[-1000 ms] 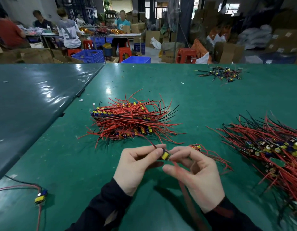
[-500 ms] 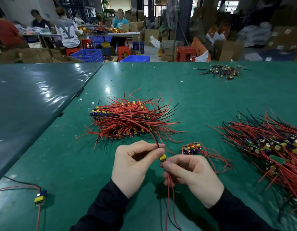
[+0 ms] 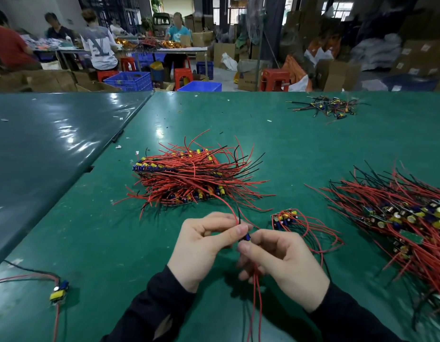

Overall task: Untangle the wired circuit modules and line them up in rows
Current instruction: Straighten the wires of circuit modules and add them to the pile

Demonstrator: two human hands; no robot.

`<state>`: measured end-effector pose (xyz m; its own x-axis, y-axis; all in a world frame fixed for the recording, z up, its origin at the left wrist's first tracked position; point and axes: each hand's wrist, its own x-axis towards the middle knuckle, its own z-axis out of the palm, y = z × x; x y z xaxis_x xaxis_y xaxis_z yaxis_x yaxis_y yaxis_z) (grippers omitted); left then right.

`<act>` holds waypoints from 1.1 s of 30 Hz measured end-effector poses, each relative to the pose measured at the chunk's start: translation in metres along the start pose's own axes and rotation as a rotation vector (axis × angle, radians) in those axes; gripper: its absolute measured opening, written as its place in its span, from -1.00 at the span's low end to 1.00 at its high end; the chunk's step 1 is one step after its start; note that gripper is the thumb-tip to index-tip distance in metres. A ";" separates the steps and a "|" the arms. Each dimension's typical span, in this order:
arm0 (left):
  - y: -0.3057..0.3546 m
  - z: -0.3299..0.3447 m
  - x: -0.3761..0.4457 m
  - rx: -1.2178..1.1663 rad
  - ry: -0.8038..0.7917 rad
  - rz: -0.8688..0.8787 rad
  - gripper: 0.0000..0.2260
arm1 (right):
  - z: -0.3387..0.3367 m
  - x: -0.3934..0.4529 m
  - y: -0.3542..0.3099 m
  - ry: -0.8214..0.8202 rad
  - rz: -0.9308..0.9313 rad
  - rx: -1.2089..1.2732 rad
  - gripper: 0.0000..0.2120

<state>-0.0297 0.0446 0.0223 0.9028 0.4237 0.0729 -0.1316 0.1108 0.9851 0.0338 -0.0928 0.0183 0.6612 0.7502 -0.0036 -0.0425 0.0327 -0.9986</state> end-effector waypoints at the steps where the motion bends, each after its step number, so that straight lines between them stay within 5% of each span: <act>1: 0.000 -0.002 0.001 0.005 -0.001 -0.003 -0.73 | 0.000 0.000 -0.002 -0.030 0.025 0.045 -0.81; 7: 0.004 -0.007 -0.001 -0.130 -0.274 -0.206 -0.80 | -0.002 -0.001 -0.005 -0.171 0.197 0.140 -0.79; 13: 0.002 -0.012 0.001 -0.131 -0.251 -0.203 -0.92 | -0.007 -0.001 -0.006 -0.224 0.212 0.107 -0.73; 16: 0.000 -0.008 0.001 -0.030 -0.237 -0.122 -0.80 | -0.009 -0.001 -0.004 -0.273 0.222 0.066 -0.75; 19: -0.002 -0.005 0.001 0.004 -0.226 -0.029 -0.79 | -0.007 0.000 -0.001 -0.222 0.186 -0.014 -0.88; 25: -0.004 0.000 -0.002 0.158 -0.150 0.130 -0.86 | -0.003 0.003 0.002 -0.142 0.156 0.000 -0.80; 33: 0.000 -0.003 -0.002 -0.204 -0.230 -0.133 -0.99 | -0.002 0.000 -0.005 -0.261 0.158 0.155 -0.71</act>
<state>-0.0328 0.0462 0.0215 0.9833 0.1822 0.0020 -0.0647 0.3390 0.9385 0.0358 -0.0942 0.0235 0.4239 0.8972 -0.1241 -0.2563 -0.0126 -0.9665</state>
